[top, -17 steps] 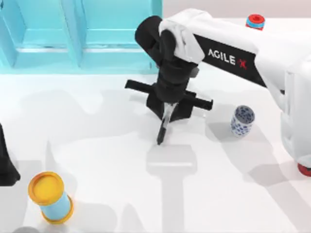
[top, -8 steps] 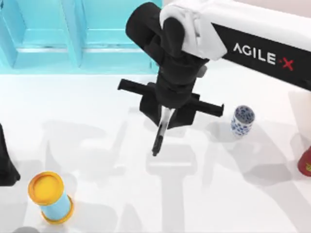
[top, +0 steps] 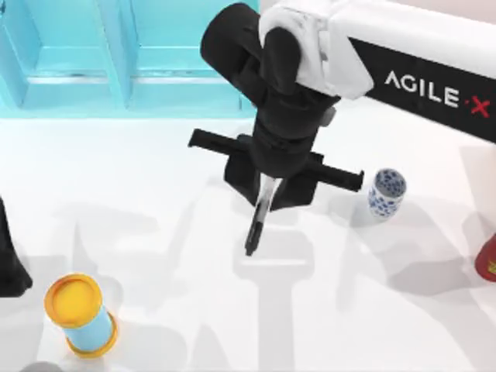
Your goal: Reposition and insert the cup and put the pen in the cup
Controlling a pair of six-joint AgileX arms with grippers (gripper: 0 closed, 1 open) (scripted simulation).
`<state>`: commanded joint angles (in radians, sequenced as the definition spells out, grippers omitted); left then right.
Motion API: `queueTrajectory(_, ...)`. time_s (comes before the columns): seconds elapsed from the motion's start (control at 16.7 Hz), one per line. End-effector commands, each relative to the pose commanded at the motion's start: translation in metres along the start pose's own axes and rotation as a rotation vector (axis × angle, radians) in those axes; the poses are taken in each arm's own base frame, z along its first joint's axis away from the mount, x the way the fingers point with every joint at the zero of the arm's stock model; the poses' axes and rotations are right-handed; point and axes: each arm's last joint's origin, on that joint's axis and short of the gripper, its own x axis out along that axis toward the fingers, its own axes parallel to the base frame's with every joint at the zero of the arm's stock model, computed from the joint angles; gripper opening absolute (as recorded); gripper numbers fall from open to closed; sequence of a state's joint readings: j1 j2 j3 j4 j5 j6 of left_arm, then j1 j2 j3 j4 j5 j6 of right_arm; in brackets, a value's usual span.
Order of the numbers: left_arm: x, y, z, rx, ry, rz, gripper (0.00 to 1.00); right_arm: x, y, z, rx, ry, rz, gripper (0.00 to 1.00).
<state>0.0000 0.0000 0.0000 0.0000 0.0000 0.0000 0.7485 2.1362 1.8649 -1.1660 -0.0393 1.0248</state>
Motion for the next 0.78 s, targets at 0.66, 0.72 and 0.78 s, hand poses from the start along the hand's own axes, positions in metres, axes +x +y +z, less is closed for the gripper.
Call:
queueTrajectory(0.66,0.0,0.0,0.0,0.0,0.0,0.0,1.0,0.043,-0.02,-0.016,-0.347,-0.534,0.016,0.0)
queueTrajectory(0.72,0.0,0.0,0.0,0.0,0.0,0.0,1.0,0.048,-0.025,-0.019,-0.379,-0.617,0.017,0.0)
queueTrajectory(0.78,0.0,0.0,0.0,0.0,0.0,0.0,1.0,0.051,-0.03,-0.022,-0.406,-0.701,0.016,0.0)
